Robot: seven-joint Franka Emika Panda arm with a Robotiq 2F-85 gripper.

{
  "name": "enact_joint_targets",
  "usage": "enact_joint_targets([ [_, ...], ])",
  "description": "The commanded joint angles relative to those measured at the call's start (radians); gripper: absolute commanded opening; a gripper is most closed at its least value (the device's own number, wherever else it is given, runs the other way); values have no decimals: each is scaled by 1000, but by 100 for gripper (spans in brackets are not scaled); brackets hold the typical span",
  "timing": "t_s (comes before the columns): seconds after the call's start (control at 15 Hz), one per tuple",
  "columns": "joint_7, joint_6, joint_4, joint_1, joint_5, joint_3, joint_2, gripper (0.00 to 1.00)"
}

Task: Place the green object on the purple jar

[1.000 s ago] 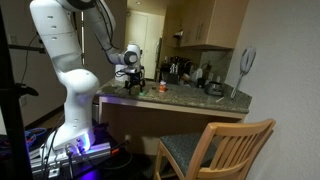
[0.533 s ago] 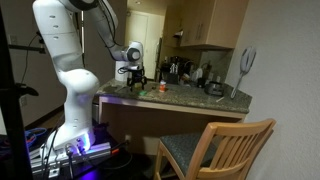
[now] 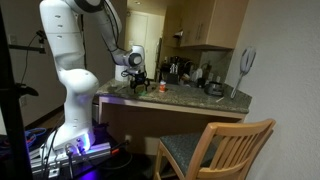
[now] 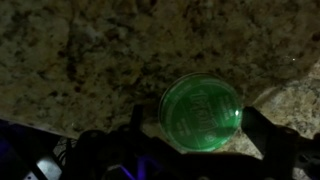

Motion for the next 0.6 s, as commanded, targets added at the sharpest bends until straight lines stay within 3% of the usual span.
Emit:
enact_joint_targets([
  [0.0, 71, 113, 6, -29, -42, -4, 68, 100],
  [0.13, 52, 53, 3, -6, -18, -10, 20, 100],
  [0.53, 52, -51, 12, -1, 13, -26, 36, 100],
])
